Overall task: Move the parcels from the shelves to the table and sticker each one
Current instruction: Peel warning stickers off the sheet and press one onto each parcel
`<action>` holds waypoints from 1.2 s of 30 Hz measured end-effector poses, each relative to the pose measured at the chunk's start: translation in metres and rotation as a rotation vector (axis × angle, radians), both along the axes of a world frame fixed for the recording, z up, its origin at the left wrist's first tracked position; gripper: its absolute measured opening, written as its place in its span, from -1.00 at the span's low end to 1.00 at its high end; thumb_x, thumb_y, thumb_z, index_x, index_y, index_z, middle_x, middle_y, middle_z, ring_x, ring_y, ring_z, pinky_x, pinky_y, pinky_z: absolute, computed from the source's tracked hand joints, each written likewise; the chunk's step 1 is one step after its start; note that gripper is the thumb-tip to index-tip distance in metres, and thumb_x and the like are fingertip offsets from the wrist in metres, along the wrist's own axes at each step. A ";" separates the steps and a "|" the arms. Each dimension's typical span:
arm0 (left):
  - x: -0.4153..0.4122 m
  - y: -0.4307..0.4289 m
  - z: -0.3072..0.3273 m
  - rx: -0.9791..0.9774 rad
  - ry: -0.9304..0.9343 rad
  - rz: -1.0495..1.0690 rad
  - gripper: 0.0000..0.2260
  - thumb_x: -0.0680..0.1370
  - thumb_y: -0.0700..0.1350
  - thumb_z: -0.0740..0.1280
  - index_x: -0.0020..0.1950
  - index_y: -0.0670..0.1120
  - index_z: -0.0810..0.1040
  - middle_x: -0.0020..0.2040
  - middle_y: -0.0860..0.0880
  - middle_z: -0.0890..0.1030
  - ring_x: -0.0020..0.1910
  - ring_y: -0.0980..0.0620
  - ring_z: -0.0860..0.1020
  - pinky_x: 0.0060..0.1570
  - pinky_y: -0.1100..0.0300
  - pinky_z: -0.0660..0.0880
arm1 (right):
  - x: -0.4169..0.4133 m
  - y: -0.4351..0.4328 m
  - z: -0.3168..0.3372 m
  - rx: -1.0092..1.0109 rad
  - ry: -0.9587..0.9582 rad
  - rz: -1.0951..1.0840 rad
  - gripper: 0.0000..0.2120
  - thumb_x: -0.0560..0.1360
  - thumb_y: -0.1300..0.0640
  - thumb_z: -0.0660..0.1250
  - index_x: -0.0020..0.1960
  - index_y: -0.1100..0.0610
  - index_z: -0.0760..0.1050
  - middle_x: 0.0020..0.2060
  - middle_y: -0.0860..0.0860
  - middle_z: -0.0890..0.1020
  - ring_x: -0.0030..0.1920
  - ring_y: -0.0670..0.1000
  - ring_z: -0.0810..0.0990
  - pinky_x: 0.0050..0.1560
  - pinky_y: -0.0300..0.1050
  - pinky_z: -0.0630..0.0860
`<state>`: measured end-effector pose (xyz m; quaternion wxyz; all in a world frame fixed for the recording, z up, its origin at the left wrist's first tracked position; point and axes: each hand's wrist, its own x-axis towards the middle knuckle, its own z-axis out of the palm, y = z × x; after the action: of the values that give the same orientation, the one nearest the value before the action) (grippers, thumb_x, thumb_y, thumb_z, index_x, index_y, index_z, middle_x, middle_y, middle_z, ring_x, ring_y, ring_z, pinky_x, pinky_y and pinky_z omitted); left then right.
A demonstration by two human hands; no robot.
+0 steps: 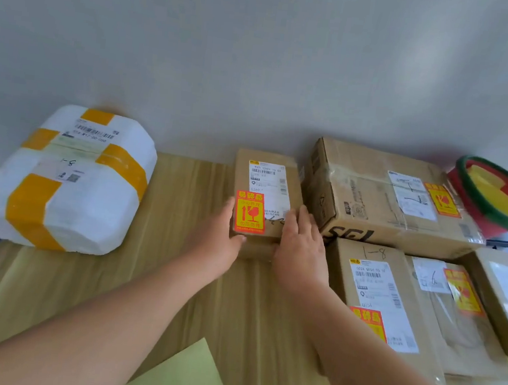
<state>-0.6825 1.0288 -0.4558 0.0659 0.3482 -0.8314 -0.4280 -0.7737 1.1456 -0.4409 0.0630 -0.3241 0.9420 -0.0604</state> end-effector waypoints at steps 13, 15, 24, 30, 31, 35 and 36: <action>0.006 -0.022 0.026 -0.223 -0.038 -0.159 -0.30 0.56 0.01 0.31 0.57 -0.02 -0.02 0.53 -0.03 0.21 0.46 -0.05 0.26 0.36 0.09 0.26 | 0.020 -0.033 0.026 -0.095 -0.028 0.088 -0.35 0.57 0.08 0.17 0.56 0.10 -0.05 0.56 0.06 -0.05 0.55 0.10 -0.16 0.52 0.08 -0.09; 0.027 -0.039 0.039 -0.435 -0.009 -0.180 -0.30 0.54 0.03 0.33 0.56 -0.08 0.05 0.53 -0.09 0.20 0.50 -0.05 0.18 0.43 0.07 0.17 | 0.035 -0.049 0.039 -0.138 -0.061 0.185 -0.36 0.57 0.09 0.19 0.56 0.08 -0.01 0.56 0.05 -0.07 0.55 0.10 -0.13 0.51 0.06 -0.04; 0.146 -0.166 0.063 -0.752 -0.228 0.092 -0.32 0.51 0.21 0.24 0.51 -0.10 0.18 0.49 -0.14 0.25 0.46 -0.15 0.21 0.36 -0.11 0.21 | 0.114 -0.148 0.045 -0.180 -0.212 0.499 -0.25 0.54 -0.17 0.23 0.57 0.04 -0.07 0.56 -0.01 -0.14 0.54 0.04 -0.10 0.48 -0.06 0.02; 0.191 -0.188 0.033 -0.455 -0.373 0.269 -0.26 0.46 0.39 0.10 0.52 0.05 0.03 0.56 -0.09 0.02 0.52 -0.17 0.02 0.39 -0.23 0.15 | 0.151 -0.182 0.020 -0.060 -0.306 0.503 -0.06 0.45 -0.30 0.27 0.56 -0.03 -0.25 0.53 -0.07 -0.30 0.53 0.10 -0.30 0.51 0.10 -0.01; 0.194 -0.190 0.028 -0.401 -0.373 0.296 -0.26 0.44 0.41 0.10 0.51 0.07 0.04 0.55 -0.08 0.03 0.51 -0.18 0.03 0.37 -0.23 0.18 | 0.153 -0.185 0.017 -0.044 -0.306 0.495 -0.05 0.46 -0.29 0.29 0.56 -0.04 -0.26 0.52 -0.07 -0.31 0.53 0.11 -0.29 0.51 0.10 0.01; 0.199 -0.195 0.011 -0.181 -0.265 0.351 -0.24 0.37 0.42 0.12 0.47 0.08 0.10 0.42 -0.09 0.25 0.37 -0.18 0.30 0.21 -0.18 0.40 | 0.155 -0.192 0.004 -0.030 -0.335 0.441 -0.08 0.49 -0.22 0.29 0.54 -0.08 -0.30 0.52 -0.01 -0.31 0.54 0.14 -0.16 0.48 0.09 0.11; 0.199 -0.193 0.009 -0.140 -0.218 0.356 -0.25 0.37 0.41 0.15 0.45 0.07 0.12 0.36 -0.08 0.32 0.29 -0.15 0.39 0.16 -0.14 0.44 | 0.156 -0.192 0.002 -0.043 -0.352 0.429 -0.10 0.51 -0.19 0.29 0.54 -0.09 -0.31 0.53 0.01 -0.31 0.54 0.14 -0.11 0.47 0.08 0.15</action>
<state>-0.4836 0.8357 -0.4468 0.0742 0.5280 -0.7868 -0.3109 -0.6182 0.9533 -0.4385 0.2302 -0.5018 0.8249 -0.1210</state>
